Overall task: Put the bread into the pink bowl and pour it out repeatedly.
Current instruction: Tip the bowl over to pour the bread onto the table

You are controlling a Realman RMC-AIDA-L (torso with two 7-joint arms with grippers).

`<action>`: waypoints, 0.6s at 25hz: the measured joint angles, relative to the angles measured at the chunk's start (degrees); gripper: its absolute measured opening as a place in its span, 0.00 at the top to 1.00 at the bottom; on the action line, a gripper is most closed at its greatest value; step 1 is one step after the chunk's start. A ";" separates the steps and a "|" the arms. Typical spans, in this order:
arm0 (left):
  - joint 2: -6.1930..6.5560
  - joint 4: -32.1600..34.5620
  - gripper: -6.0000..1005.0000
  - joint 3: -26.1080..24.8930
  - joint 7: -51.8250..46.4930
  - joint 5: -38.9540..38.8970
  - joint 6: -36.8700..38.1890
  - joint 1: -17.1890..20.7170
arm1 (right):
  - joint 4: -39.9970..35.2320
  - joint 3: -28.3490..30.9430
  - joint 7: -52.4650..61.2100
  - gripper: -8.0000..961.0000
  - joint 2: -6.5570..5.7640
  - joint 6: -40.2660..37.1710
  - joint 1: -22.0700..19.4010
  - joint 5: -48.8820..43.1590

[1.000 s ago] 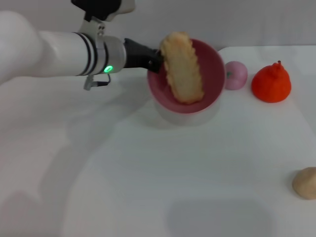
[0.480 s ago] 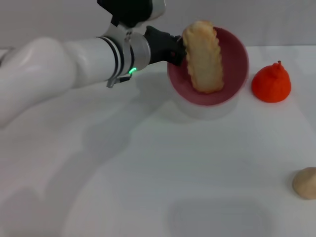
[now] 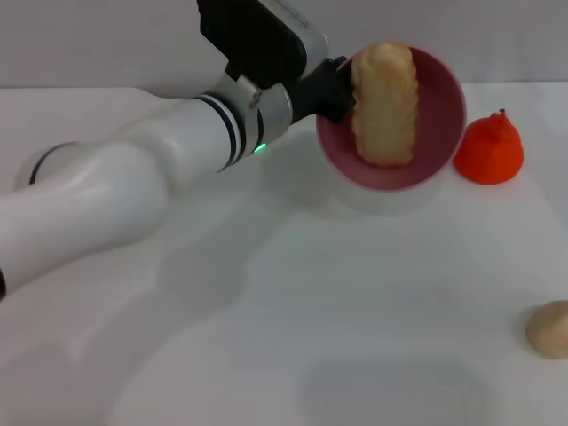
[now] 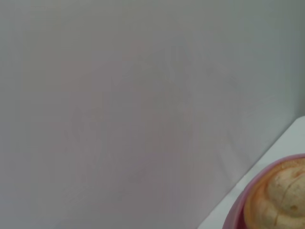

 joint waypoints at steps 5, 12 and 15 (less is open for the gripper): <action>-0.01 -1.01 0.95 5.37 3.67 1.22 -7.51 0.30 | 0.01 0.00 -0.01 0.51 0.01 -0.08 0.04 -0.06; -0.15 -2.80 0.95 5.72 6.92 1.56 -10.34 -0.24 | -0.33 0.00 -0.01 0.51 0.01 -0.36 0.01 -0.11; -0.12 -3.28 0.95 5.44 8.46 1.80 -10.95 -0.39 | -0.39 -0.15 -0.01 0.51 0.02 -0.43 -0.01 -0.12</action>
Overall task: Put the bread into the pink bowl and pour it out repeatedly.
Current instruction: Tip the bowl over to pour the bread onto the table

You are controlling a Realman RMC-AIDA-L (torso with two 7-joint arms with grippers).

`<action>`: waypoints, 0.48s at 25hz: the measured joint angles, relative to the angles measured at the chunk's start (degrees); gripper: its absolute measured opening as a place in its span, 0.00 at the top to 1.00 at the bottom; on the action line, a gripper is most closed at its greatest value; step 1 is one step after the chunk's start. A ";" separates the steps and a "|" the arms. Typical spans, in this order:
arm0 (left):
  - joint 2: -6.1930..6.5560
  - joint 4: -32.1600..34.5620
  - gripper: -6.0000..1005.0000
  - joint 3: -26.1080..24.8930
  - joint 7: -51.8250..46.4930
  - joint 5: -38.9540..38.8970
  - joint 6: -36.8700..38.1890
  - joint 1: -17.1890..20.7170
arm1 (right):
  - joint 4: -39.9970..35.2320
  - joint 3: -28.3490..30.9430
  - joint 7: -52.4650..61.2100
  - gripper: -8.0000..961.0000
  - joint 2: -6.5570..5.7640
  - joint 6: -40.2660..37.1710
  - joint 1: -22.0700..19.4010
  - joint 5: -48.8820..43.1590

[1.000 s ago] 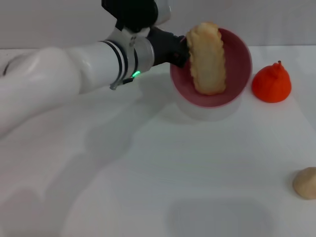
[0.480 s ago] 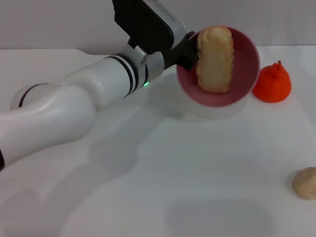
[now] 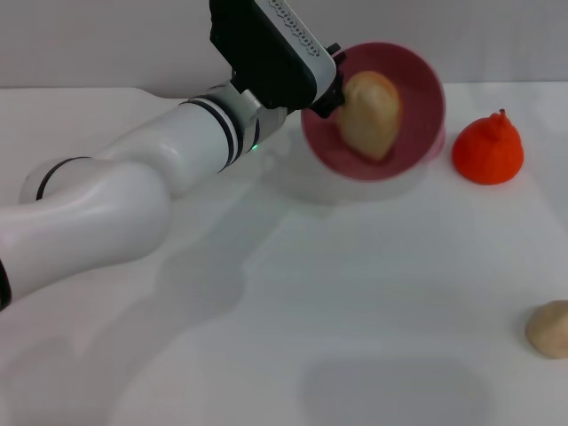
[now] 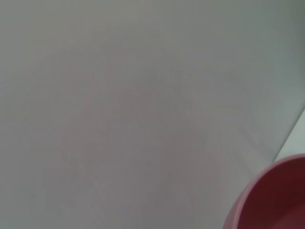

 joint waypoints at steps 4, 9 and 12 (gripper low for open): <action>-0.06 -0.50 0.95 0.07 2.52 0.00 -0.93 -0.42 | -0.05 -0.38 0.00 0.51 0.03 -0.01 -0.02 0.00; -0.06 -1.04 0.95 0.31 2.54 0.00 -1.51 -0.91 | -0.05 -0.64 0.00 0.51 0.08 -0.02 -0.01 0.00; -0.05 -1.13 0.95 0.38 2.55 0.00 -1.78 -0.94 | 0.04 -0.83 0.00 0.51 0.09 -0.01 0.10 0.00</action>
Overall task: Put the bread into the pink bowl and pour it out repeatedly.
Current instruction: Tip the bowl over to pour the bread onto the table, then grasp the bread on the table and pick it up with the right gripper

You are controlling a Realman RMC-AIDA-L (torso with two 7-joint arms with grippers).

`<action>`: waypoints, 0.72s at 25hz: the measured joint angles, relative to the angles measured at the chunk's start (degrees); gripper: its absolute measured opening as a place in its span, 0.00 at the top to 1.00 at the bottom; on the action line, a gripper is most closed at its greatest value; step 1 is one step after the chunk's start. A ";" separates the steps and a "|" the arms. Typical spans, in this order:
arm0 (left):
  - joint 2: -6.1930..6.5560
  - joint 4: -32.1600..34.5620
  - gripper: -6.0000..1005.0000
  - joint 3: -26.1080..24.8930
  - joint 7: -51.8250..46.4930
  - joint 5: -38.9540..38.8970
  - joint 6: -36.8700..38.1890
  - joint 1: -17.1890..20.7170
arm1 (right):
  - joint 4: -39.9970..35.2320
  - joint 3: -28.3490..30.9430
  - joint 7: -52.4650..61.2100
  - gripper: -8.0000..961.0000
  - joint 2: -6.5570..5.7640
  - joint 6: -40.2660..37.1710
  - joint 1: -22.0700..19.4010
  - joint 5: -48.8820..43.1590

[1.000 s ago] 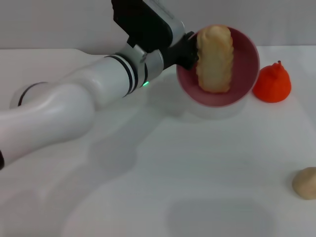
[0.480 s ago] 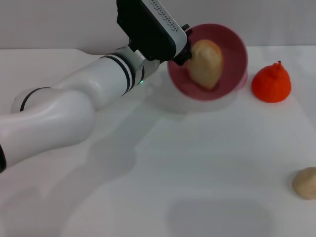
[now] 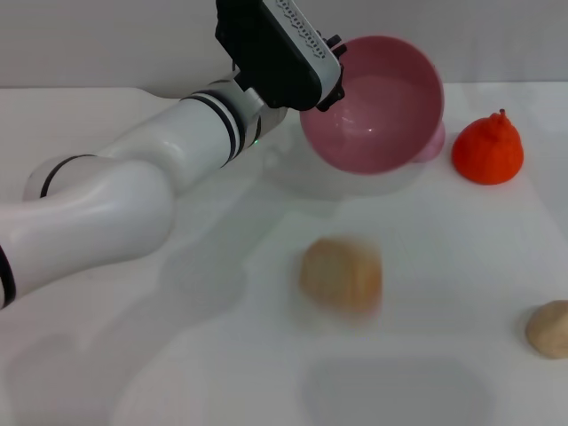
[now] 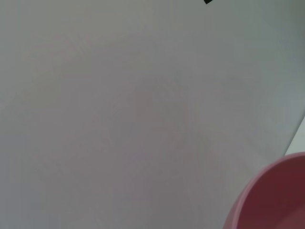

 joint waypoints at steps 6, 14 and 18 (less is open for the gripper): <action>0.00 -0.03 0.95 0.03 0.00 -0.07 -2.03 0.00 | 0.31 -0.62 0.00 0.51 0.00 0.01 0.22 0.02; 0.12 -0.26 0.95 -3.56 -4.48 -0.96 -5.01 0.09 | 0.56 -2.00 0.01 0.52 -0.01 0.02 0.29 0.02; 0.36 -0.94 0.95 -11.53 -10.62 -1.22 -1.35 -0.80 | 0.95 -3.26 0.01 0.52 0.05 0.01 0.25 0.02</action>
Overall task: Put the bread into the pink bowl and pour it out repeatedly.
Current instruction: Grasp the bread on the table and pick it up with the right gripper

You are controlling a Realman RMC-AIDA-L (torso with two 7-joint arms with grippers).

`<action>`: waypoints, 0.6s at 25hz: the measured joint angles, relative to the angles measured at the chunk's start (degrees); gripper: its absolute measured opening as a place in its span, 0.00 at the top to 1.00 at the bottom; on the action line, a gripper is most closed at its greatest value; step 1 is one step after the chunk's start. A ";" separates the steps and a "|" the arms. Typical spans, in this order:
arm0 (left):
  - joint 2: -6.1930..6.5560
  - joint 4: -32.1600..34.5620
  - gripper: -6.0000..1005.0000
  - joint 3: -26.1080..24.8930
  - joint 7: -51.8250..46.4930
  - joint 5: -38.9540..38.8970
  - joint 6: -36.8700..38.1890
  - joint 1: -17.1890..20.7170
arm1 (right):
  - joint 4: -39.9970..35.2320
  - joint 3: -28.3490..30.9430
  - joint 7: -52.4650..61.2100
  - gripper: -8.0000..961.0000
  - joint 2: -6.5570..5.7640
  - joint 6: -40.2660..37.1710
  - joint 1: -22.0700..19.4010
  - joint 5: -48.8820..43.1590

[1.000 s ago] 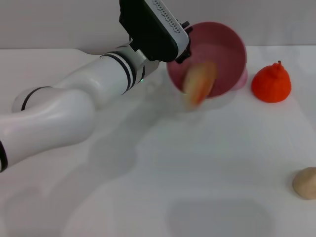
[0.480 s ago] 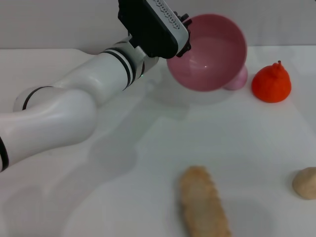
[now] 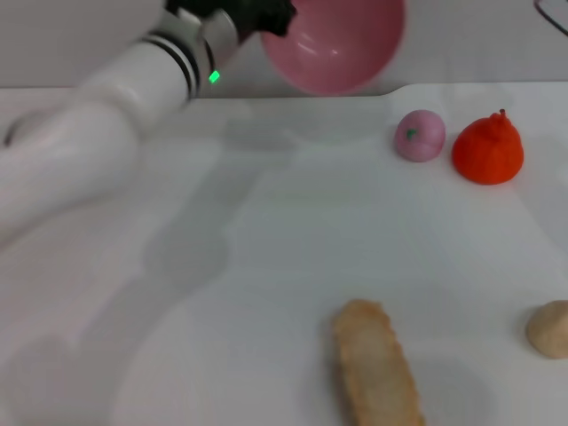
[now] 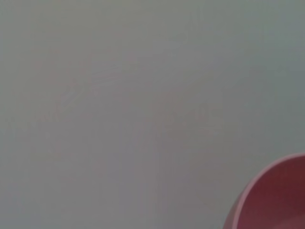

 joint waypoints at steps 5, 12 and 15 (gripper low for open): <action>0.32 -0.09 0.95 -14.28 -2.97 -0.11 13.84 -2.13 | 0.82 -1.55 0.00 0.52 0.03 0.01 -0.14 0.00; 1.82 -0.86 0.95 -33.09 -0.83 1.02 38.85 -6.00 | 1.07 -3.10 -0.63 0.52 0.08 -1.22 -0.92 0.00; 2.38 -1.11 0.95 -35.72 -0.09 1.21 42.62 -6.49 | 1.54 -3.74 -1.60 0.52 0.18 -2.11 -1.23 0.00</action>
